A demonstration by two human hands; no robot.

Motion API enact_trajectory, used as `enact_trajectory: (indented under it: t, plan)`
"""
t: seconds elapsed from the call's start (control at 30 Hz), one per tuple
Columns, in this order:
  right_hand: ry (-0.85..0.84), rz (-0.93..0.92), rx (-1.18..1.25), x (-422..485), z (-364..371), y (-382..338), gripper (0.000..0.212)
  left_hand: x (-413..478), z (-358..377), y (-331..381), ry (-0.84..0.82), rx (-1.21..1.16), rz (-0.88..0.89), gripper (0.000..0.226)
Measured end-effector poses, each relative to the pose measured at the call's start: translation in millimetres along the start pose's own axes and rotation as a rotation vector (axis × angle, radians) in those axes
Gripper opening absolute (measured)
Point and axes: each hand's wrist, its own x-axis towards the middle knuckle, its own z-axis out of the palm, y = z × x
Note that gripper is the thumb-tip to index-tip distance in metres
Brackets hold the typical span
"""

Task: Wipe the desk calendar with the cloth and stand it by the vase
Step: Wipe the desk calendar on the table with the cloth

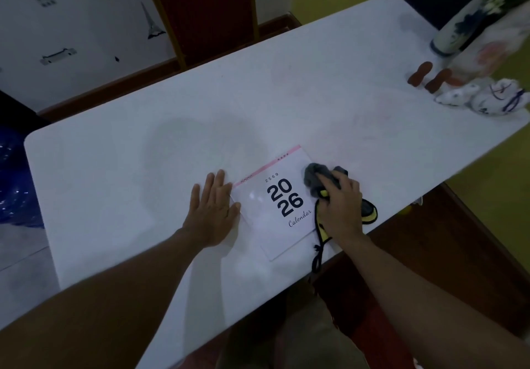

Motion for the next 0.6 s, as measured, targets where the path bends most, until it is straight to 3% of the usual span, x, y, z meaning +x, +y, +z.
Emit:
enact_trajectory:
  t: [0.23,0.33,0.47,0.6]
  plan:
    - [0.165,0.029,-0.101,57,-29,19,0.054,-3,-17,20,0.178,0.154,0.020,0.028]
    - [0.147,0.027,-0.152,85,-38,31,0.053,-4,-15,27,0.197,0.120,-0.044,0.023]
    - [0.031,0.012,-0.166,97,-32,48,0.052,-5,-8,33,0.210,0.033,-0.080,0.029]
    - [-0.024,0.002,-0.189,92,-20,57,0.052,-5,-6,34,0.170,0.049,-0.075,0.053]
